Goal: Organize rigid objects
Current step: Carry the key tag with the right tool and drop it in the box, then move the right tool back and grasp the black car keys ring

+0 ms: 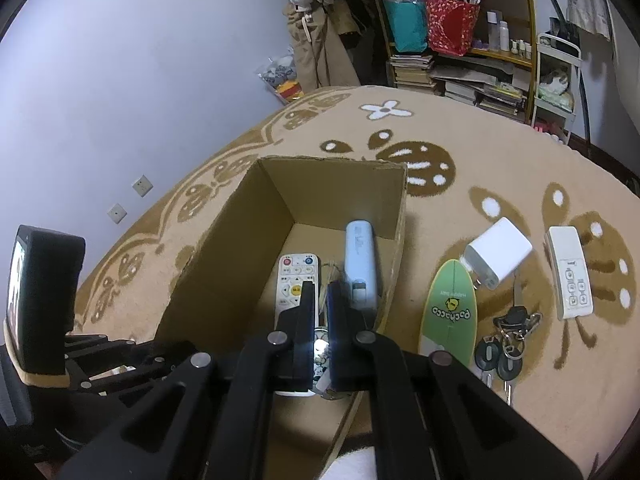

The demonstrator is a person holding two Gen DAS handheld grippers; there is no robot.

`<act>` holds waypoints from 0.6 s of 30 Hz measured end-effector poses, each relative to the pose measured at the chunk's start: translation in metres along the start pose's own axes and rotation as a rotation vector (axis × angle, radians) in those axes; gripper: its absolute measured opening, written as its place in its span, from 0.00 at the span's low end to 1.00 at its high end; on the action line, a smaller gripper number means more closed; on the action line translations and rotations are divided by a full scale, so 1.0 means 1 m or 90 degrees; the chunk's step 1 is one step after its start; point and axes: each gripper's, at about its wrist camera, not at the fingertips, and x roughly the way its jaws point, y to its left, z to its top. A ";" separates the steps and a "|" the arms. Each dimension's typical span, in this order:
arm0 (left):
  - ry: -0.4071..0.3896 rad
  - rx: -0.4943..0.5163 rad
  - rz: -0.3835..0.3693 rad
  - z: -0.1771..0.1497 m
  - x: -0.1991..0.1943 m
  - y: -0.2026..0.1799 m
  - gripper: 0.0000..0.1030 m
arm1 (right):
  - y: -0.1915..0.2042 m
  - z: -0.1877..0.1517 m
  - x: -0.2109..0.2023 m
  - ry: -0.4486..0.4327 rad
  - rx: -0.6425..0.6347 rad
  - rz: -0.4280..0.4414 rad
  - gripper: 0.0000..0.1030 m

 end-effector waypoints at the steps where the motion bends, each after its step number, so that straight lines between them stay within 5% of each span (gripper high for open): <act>1: 0.000 -0.001 0.000 0.000 0.000 0.000 0.12 | 0.000 0.000 0.000 0.000 -0.002 -0.003 0.07; 8: 0.000 -0.001 0.000 0.000 0.000 0.000 0.12 | -0.001 0.003 -0.014 -0.029 -0.004 -0.029 0.11; 13: 0.000 -0.001 -0.001 0.000 0.000 0.000 0.12 | -0.014 0.009 -0.030 -0.071 0.009 -0.043 0.54; 18: 0.000 0.000 0.000 0.000 0.000 0.001 0.12 | -0.039 0.012 -0.038 -0.090 0.056 -0.086 0.76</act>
